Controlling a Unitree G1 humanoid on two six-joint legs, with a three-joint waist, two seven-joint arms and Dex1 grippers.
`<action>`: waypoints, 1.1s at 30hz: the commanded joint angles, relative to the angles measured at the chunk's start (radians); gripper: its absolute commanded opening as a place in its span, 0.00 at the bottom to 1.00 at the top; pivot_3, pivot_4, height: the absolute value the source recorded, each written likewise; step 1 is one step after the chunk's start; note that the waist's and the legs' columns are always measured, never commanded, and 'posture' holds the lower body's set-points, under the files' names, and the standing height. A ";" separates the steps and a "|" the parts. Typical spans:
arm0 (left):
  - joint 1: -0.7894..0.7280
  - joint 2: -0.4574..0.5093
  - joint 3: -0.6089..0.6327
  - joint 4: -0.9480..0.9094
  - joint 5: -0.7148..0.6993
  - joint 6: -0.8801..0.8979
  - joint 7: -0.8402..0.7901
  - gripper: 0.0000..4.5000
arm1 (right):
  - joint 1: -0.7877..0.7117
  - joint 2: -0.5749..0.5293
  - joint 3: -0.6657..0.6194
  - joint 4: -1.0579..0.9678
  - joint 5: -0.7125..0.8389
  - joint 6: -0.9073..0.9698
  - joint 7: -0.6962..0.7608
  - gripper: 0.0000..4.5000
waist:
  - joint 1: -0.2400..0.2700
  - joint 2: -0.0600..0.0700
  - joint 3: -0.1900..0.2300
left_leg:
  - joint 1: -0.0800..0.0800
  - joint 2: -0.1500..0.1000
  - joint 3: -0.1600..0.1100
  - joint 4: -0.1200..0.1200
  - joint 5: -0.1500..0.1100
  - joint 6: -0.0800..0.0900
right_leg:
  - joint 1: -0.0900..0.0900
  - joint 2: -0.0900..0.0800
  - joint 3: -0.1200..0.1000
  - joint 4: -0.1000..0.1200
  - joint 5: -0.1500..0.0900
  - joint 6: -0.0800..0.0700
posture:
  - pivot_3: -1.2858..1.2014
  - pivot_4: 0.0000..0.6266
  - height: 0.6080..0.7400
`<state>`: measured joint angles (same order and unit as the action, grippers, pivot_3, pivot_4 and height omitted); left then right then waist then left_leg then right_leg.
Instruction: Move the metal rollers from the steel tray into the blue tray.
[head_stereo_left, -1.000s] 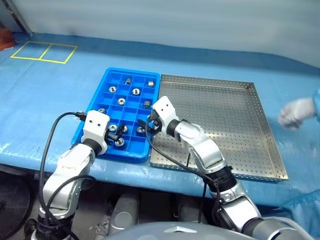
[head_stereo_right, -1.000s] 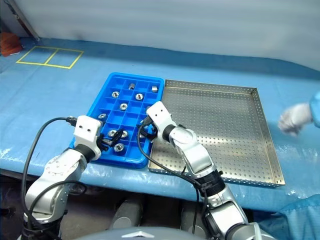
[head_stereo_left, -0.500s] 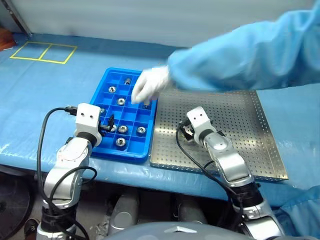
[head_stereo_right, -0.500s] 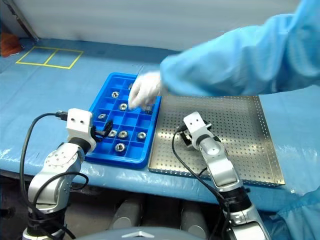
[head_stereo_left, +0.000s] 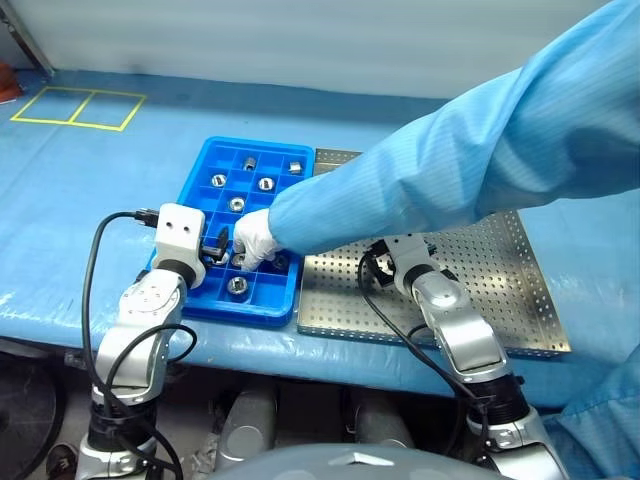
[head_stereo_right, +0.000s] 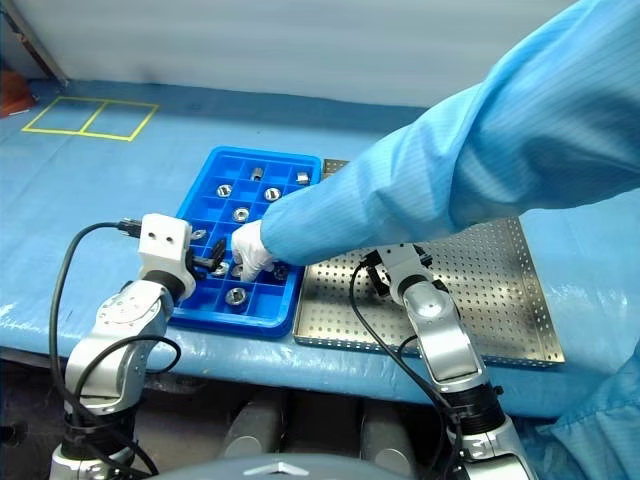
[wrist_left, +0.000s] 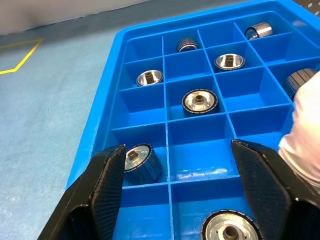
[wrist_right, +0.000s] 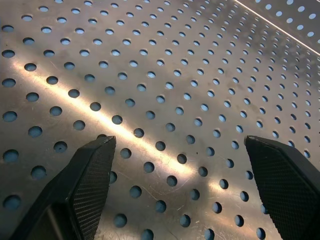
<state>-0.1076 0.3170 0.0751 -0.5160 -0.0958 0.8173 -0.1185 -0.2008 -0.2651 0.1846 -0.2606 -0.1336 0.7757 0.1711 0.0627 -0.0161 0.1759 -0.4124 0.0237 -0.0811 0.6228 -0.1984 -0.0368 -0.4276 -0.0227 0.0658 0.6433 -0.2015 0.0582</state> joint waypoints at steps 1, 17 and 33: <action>-0.015 0.000 0.001 -0.014 0.006 -0.025 -0.004 0.81 | -0.001 0.000 -0.010 -0.031 -0.009 -0.007 -0.004 0.97 | -0.004 0.000 0.000 | 0.000 0.000 0.000 0.000 0.000 0.000 | 0.000 0.000 0.000 0.000 0.000 0.000 | 0.61 0.24 1.00; -0.023 -0.003 -0.024 -0.010 -0.002 -0.031 -0.036 0.81 | -0.018 0.002 -0.011 -0.026 -0.015 -0.027 -0.005 0.97 | -0.019 0.000 0.000 | 0.000 0.000 0.000 0.000 0.000 0.000 | 0.000 0.000 0.000 0.000 0.000 0.000 | 0.60 0.24 1.00; -0.138 -0.024 -0.181 0.066 -0.046 -0.132 -0.189 0.81 | 0.033 -0.064 -0.031 -0.168 0.038 0.068 0.104 0.97 | -0.026 0.000 0.000 | 0.000 0.000 0.000 0.001 0.000 0.000 | 0.000 0.000 0.000 0.001 0.000 0.000 | 0.58 0.24 1.00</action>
<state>-0.2247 0.2982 -0.0943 -0.4418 -0.1367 0.7131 -0.2950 -0.1651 -0.3283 0.1717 -0.3783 -0.1054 0.8408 0.2761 0.0371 -0.0162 0.1759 -0.4125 0.0235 -0.0810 0.6242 -0.1983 -0.0366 -0.4274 -0.0225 0.0664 0.6441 -0.2011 0.0588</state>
